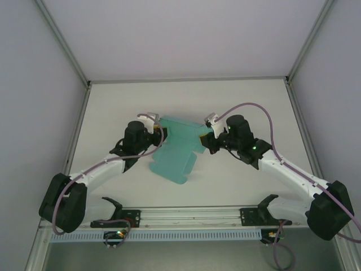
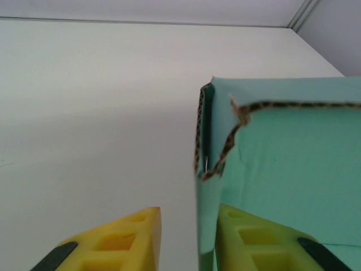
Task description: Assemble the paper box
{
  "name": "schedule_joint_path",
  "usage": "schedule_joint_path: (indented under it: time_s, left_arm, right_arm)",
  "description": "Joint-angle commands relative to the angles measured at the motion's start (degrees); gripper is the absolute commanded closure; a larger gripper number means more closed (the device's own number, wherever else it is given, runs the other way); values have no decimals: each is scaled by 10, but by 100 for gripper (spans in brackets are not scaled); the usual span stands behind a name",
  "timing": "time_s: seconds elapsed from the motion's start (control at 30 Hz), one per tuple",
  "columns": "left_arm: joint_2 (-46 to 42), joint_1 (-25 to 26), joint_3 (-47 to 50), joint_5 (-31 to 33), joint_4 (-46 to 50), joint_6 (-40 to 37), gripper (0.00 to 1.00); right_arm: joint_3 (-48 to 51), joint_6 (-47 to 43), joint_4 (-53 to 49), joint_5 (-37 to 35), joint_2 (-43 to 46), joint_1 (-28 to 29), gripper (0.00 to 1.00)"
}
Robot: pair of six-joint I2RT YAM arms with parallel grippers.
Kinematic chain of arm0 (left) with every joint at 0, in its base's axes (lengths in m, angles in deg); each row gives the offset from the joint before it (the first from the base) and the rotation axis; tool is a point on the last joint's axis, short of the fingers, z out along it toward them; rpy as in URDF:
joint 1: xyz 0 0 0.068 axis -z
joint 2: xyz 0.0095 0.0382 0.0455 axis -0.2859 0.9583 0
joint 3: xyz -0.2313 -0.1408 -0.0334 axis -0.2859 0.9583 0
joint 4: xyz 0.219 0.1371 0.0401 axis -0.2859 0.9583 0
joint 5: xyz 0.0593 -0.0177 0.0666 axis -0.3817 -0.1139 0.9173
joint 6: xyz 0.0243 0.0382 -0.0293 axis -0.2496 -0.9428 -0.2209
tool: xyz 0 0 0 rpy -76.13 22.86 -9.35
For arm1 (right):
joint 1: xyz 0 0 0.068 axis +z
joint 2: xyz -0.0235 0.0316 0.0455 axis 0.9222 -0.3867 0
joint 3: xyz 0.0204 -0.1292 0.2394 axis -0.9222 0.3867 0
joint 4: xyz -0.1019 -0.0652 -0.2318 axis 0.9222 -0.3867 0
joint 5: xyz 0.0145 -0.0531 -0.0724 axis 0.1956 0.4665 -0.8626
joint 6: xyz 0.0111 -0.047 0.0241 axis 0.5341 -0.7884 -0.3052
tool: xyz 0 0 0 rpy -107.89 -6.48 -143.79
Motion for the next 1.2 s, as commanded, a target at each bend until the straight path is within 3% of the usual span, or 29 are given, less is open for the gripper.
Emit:
schedule_joint_path:
  time_s: [0.0, 0.2, 0.3, 0.37, 0.43, 0.6, 0.83, 1.17]
  left_arm:
    - [16, -1, -9, 2, -3, -7, 76]
    - [36, 15, -25, 37, -4, -27, 100]
    - [41, 27, -35, 86, 15, -34, 100]
    - [42, 40, -37, 127, 23, -46, 100]
    - [44, 55, -39, 160, 32, -63, 100]
    - [57, 69, -35, 184, 33, -63, 100]
    - [58, 79, -20, 212, 27, -42, 100]
    - [52, 90, -19, 232, 25, -24, 100]
  right_arm:
    - [-21, 7, 12, 18, -6, -3, 100]
    - [-17, 13, 14, 24, -8, -3, 97]
    - [-14, 16, -2, 8, 2, -3, 68]
    - [-11, 11, -16, -12, 14, -3, 57]
    - [-8, 11, -26, -40, 32, -4, 30]
    - [0, 15, -11, -129, 80, -9, 0]
    - [-44, 20, -45, -229, 36, -32, 0]
    - [-62, 2, -48, -151, -82, -30, 0]
